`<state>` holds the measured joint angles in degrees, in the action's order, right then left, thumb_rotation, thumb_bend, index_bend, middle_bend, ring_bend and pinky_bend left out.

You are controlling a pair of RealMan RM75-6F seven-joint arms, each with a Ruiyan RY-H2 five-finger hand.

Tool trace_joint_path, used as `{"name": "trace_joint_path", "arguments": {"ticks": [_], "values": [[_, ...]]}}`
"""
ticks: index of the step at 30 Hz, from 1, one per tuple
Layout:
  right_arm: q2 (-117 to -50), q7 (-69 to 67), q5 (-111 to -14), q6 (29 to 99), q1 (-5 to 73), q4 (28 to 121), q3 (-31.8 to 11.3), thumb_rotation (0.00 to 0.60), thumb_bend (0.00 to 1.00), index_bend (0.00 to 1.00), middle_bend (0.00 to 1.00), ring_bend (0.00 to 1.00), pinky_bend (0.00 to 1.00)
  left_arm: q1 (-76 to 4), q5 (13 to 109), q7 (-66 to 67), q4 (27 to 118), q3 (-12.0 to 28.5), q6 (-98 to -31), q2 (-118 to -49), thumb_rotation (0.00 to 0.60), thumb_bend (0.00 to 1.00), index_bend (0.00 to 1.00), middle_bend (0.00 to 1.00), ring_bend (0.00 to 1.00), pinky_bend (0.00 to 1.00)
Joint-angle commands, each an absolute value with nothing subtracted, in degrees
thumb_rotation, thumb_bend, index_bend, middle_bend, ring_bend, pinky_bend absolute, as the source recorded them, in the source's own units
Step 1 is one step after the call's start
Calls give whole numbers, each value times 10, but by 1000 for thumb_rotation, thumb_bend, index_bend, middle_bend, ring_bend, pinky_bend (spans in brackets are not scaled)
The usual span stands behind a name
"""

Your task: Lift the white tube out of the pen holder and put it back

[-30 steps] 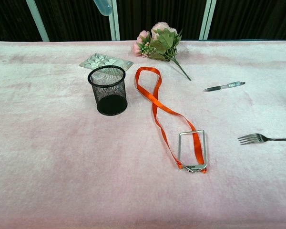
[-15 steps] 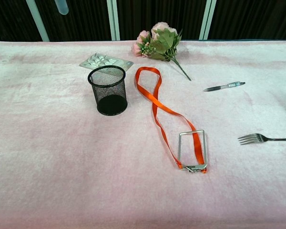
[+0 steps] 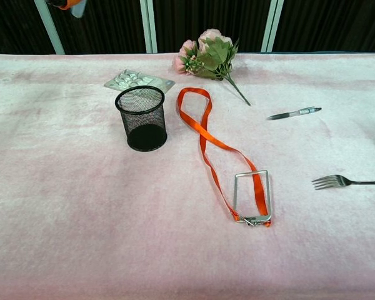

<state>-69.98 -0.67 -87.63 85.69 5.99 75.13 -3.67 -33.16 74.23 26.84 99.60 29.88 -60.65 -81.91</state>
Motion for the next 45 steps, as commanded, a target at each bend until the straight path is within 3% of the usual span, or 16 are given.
{"name": "trace_joint_path", "arguments": {"ticks": [1, 6, 9, 12, 15, 18, 22, 30, 40, 45], "values": [[-700, -6, -876, 856, 60, 752, -37, 600, 154, 0, 37, 123, 181, -311, 525, 39, 1172, 354, -482, -733, 600, 430, 596, 165, 0, 0], [-701, -2, -874, 856, 60, 753, -37, 600, 154, 0, 37, 123, 181, -297, 426, -148, 1227, 424, -352, -647, 600, 430, 592, 165, 0, 0], [-702, -1, -874, 856, 60, 754, -38, 600, 154, 0, 37, 123, 181, -265, 385, -335, 1225, 519, -219, -639, 600, 429, 592, 165, 0, 0], [-703, 1, -872, 856, 60, 754, -39, 600, 155, 0, 38, 123, 181, -227, 420, -396, 1195, 585, -134, -663, 600, 429, 598, 173, 0, 0], [-703, 4, -869, 858, 59, 755, -41, 600, 154, 0, 37, 123, 181, -204, 476, -381, 1184, 602, -129, -689, 600, 430, 604, 177, 0, 0], [-704, 5, -867, 860, 58, 755, -43, 600, 154, 0, 37, 123, 181, -196, 565, -319, 1176, 575, -173, -713, 600, 430, 604, 177, 0, 0], [-705, 8, -865, 857, 59, 756, -43, 600, 155, 0, 37, 123, 181, -219, 733, -114, 1123, 464, -342, -767, 600, 430, 604, 176, 0, 0], [-705, 7, -863, 855, 59, 756, -43, 600, 154, 0, 37, 123, 181, -256, 793, 40, 1076, 388, -473, -805, 600, 429, 605, 176, 0, 0], [-705, 5, -861, 854, 59, 756, -44, 600, 155, 0, 38, 123, 181, -278, 749, 54, 1095, 346, -507, -797, 600, 430, 605, 176, 0, 0], [-706, 5, -860, 850, 60, 754, -44, 600, 155, 0, 38, 123, 181, -315, 611, 28, 1128, 353, -460, -762, 600, 429, 605, 174, 0, 0]]}}
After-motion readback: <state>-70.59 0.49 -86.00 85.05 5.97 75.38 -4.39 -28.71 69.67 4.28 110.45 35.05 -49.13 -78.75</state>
